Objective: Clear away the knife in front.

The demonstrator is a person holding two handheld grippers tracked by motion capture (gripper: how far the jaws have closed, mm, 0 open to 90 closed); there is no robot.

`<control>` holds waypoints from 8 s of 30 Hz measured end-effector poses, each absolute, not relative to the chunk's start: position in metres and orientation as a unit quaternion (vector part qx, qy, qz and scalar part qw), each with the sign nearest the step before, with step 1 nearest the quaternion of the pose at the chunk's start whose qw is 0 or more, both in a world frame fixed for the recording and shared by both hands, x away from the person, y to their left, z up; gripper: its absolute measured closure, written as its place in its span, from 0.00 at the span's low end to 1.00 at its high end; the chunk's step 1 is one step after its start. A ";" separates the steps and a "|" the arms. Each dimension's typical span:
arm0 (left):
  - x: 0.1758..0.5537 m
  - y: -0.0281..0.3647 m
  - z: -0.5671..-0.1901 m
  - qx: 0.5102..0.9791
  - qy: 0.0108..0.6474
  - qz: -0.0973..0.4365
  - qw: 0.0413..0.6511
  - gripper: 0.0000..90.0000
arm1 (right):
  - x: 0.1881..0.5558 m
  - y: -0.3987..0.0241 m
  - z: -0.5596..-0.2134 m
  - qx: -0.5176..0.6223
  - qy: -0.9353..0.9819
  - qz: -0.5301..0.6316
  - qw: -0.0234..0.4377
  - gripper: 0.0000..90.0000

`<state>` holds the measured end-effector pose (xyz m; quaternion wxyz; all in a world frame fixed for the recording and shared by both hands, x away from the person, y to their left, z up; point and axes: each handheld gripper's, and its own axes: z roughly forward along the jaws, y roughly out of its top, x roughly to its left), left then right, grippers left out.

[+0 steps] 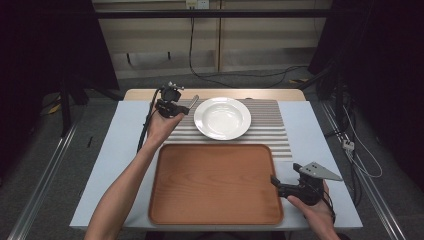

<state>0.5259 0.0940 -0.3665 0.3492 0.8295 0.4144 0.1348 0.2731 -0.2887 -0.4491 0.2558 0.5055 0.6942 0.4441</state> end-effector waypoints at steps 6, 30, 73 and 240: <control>0.503 0.091 -0.363 0.830 0.397 0.131 0.369 0.89 | 0.273 -0.289 -0.449 0.504 0.696 0.442 0.258 0.07; 0.441 0.094 -0.376 0.848 0.379 0.120 0.350 0.89 | 0.273 -0.286 -0.449 0.500 0.700 0.439 0.260 0.07; 0.378 0.092 -0.437 0.883 0.369 0.075 0.280 0.89 | 0.276 -0.284 -0.450 0.499 0.704 0.438 0.253 0.07; 0.378 0.145 -0.440 0.895 0.325 0.095 0.291 1.00 | 0.269 -0.288 -0.448 0.505 0.698 0.433 0.264 0.07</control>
